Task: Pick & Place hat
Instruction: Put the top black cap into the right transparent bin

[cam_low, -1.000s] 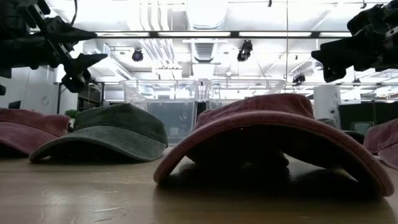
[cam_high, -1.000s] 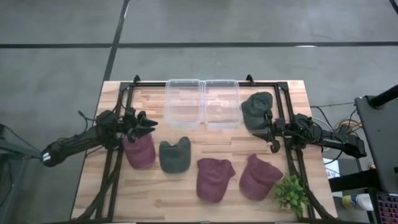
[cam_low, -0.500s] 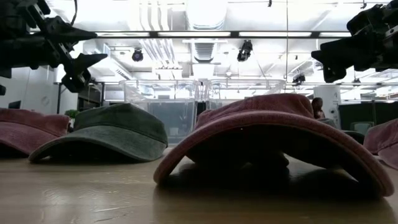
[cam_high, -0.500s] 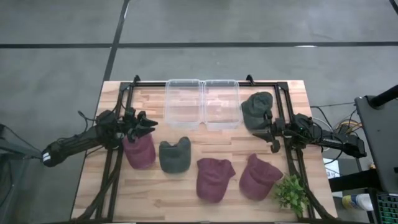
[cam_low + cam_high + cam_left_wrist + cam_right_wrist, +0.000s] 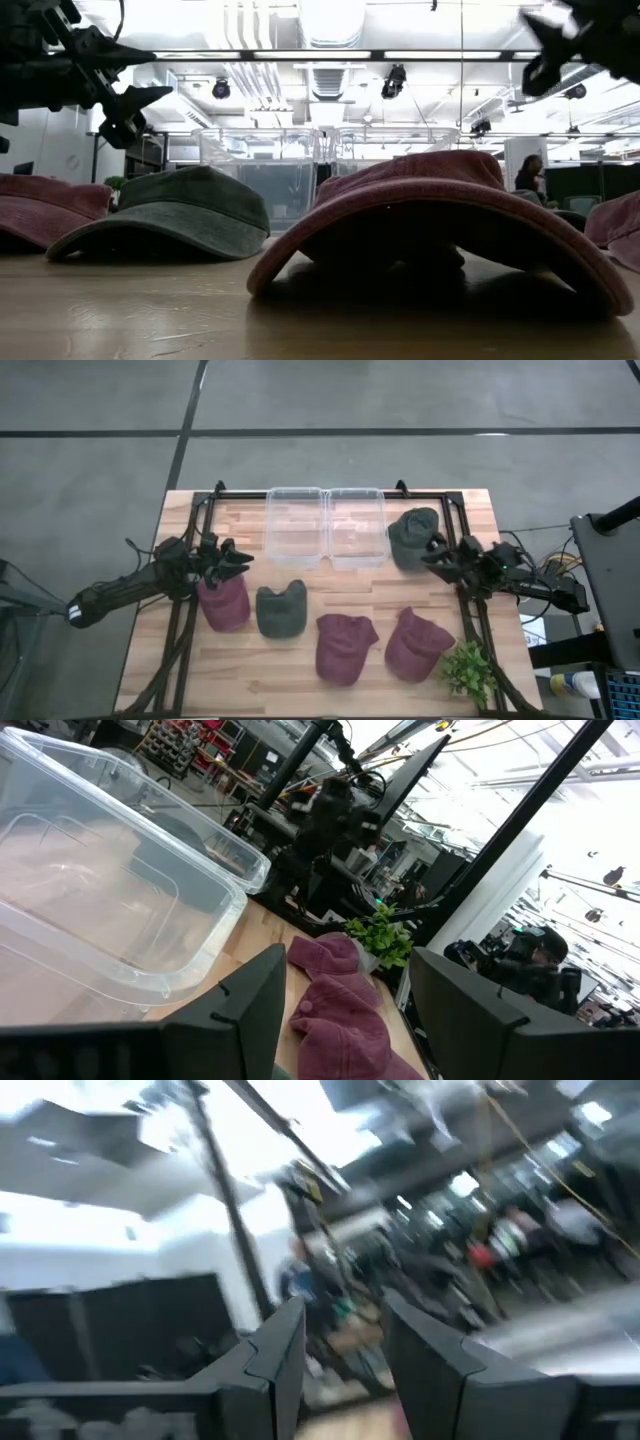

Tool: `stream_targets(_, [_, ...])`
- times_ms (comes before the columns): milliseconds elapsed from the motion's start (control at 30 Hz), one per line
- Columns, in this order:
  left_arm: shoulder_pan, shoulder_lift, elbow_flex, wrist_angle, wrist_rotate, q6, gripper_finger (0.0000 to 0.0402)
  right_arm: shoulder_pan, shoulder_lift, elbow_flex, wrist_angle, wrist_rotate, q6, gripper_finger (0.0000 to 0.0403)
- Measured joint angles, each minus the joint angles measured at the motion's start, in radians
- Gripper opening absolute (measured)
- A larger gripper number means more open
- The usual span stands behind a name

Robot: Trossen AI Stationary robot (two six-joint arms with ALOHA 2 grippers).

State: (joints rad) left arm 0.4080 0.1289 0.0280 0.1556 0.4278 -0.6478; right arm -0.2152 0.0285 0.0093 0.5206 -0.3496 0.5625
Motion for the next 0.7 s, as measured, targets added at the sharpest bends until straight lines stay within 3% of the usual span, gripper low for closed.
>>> stream_targets(133, [0.0, 0.0, 0.0, 0.0, 0.0, 0.0, 0.0206, 0.002, 0.0, 0.046, 0.02, -0.079, -0.013, 0.013])
stream_targets(333, [0.0, 0.0, 0.0, 0.0, 0.0, 0.0, 0.0206, 0.012, 0.082, 0.273, -0.308, -0.108, -0.109, 0.013])
stream_targets(500, [0.0, 0.0, 0.0, 0.0, 0.0, 0.0, 0.0206, 0.045, 0.274, 0.509, -0.545, -0.109, -0.199, 0.013])
stream_targets(700, [0.0, 0.0, 0.0, 0.0, 0.0, 0.0, 0.0206, 0.109, 0.561, 0.767, -0.757, -0.195, -0.212, 0.013])
